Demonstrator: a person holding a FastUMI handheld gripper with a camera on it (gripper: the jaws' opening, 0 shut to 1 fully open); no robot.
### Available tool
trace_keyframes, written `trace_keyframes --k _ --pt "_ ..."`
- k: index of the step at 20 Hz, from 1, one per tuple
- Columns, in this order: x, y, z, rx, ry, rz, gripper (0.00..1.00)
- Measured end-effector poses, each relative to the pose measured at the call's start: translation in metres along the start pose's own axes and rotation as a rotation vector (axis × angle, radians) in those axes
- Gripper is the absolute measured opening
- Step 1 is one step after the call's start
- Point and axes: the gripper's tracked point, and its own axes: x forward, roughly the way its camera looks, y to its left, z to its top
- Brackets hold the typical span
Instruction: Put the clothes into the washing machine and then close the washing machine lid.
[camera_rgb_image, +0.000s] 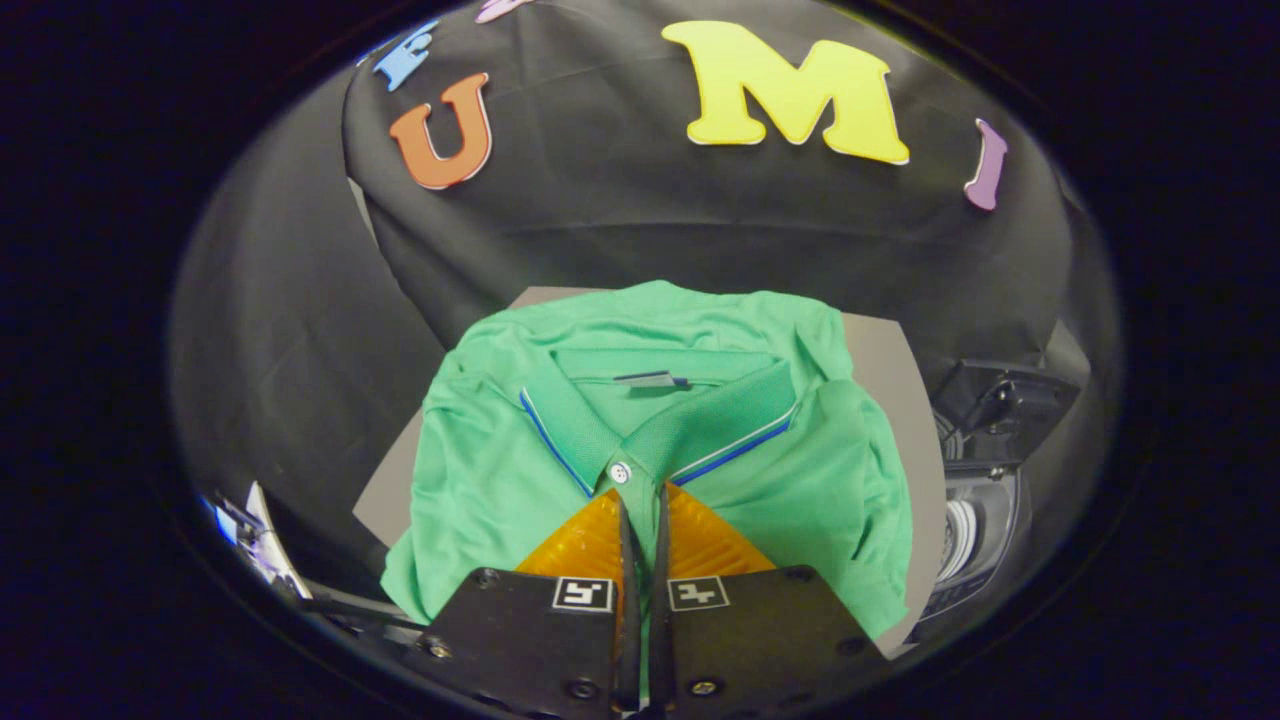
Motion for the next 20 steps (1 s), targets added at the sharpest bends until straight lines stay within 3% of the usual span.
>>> trace_keyframes --k 11,20 --pt "-0.110 -0.041 0.027 0.129 -0.226 0.098 0.07" --pt "-0.218 -0.149 0.068 0.173 -0.444 0.059 0.07"
